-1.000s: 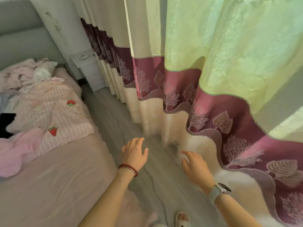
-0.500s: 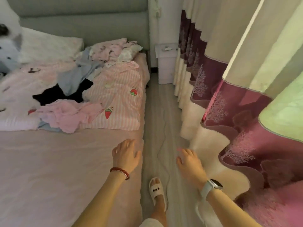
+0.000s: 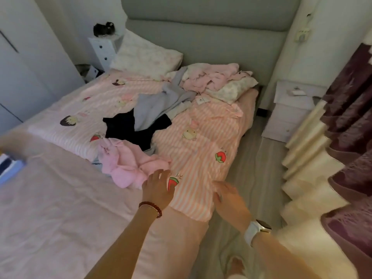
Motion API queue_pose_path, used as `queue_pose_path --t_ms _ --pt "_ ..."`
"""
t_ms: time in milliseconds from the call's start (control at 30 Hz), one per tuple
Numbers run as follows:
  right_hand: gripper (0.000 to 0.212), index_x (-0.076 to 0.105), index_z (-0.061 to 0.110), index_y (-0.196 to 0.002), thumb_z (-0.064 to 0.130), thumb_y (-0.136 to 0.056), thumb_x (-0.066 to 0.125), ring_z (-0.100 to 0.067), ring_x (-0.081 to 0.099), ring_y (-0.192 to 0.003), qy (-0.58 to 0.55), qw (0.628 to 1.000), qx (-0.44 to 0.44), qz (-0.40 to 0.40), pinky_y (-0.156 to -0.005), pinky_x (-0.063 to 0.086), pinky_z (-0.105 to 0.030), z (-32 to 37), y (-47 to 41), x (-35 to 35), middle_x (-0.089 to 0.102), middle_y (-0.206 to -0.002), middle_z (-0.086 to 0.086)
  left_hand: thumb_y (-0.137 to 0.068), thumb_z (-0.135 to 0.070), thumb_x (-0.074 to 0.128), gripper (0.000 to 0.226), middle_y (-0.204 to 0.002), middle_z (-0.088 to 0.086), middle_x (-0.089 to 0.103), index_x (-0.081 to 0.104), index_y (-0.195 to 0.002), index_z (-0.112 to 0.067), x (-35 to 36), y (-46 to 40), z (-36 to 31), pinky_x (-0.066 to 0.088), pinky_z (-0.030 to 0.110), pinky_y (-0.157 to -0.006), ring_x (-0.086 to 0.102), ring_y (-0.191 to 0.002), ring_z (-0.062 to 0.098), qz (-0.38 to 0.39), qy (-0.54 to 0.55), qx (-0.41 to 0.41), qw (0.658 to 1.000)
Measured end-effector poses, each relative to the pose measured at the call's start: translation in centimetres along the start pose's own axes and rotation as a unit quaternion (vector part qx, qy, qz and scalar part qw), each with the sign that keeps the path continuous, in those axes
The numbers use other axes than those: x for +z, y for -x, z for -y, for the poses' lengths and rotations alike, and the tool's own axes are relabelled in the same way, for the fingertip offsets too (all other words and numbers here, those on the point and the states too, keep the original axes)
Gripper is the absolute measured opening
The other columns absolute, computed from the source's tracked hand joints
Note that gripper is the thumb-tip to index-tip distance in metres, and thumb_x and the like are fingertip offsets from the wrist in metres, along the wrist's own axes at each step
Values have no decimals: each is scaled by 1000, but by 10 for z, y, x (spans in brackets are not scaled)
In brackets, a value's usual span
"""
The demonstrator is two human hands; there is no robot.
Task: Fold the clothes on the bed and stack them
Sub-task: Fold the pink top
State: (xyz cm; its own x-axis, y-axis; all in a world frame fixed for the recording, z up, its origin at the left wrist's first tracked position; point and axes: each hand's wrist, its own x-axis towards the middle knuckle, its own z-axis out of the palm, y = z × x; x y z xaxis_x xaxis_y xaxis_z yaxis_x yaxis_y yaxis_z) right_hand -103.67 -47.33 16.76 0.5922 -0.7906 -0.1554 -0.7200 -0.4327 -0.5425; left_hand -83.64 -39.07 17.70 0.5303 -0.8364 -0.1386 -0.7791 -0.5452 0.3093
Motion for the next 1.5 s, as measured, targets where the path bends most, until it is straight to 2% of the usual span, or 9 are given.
queue_pose_path --t_ms 367,567,800,900,1000,1133,1267,1400,1500 --pt "44 32 21 -142 26 -98 34 -16 29 -134 35 962 -175 205 -109 30 -32 -5 -227 3 36 -144 5 -92 -22 52 52 -141 15 36 36 -139 -10 26 -122 44 34 39 -104 40 -126 32 -50 173 -323 929" --pt "44 31 19 -142 23 -99 34 -17 30 -134 49 937 -204 280 -108 31 -33 14 -286 21 36 -143 2 -90 -19 55 63 -145 22 27 25 -143 -4 33 -164 83 28 42 -109 33 -130 38 -118 293 -458 831" --pt "41 38 17 -138 18 -97 39 -18 38 -127 36 927 -241 285 -101 34 -27 49 -328 67 43 -137 -1 -87 -29 61 82 -151 17 23 9 -148 -11 42 -218 157 30 45 -109 31 -135 35 -213 447 -577 649" --pt "35 46 12 -132 14 -97 40 -13 44 -118 -31 926 -220 303 -95 34 -18 70 -343 88 49 -132 -3 -89 -17 56 62 -136 11 46 28 -143 -13 52 -232 173 39 33 -95 48 -117 29 -232 434 -553 672" --pt "37 44 14 -135 22 -98 42 -11 45 -119 -184 924 -67 329 -99 36 -23 104 -360 99 48 -134 -1 -92 -14 50 27 -83 6 56 56 -111 4 56 -230 152 37 30 -76 47 -78 18 -204 394 -432 785" --pt "31 47 30 -124 30 -93 52 -6 51 -113 -325 847 43 418 -89 45 -23 144 -371 106 52 -117 18 -89 -29 57 34 -71 13 54 55 -79 3 56 -200 109 41 30 -66 46 -67 18 7 401 -216 890" --pt "24 52 21 -109 9 -89 56 -15 59 -89 -241 882 10 405 -66 46 -18 152 -365 124 60 -99 4 -84 -39 63 29 -108 -6 66 68 -105 -19 44 -178 111 49 24 -86 62 -96 10 149 426 -197 870" --pt "18 54 21 -101 7 -91 49 -13 54 -77 -209 924 -61 314 -63 44 -18 139 -370 104 58 -89 1 -86 -28 64 21 -109 -1 64 68 -102 -15 25 -176 134 46 30 -89 59 -92 12 -60 369 -327 868" --pt "18 56 24 -97 8 -91 49 -11 54 -74 -171 946 -85 262 -60 42 -17 118 -384 64 59 -84 4 -83 -34 67 66 -143 12 37 38 -139 -13 25 -192 147 30 40 -108 36 -130 28 -148 328 -430 828"
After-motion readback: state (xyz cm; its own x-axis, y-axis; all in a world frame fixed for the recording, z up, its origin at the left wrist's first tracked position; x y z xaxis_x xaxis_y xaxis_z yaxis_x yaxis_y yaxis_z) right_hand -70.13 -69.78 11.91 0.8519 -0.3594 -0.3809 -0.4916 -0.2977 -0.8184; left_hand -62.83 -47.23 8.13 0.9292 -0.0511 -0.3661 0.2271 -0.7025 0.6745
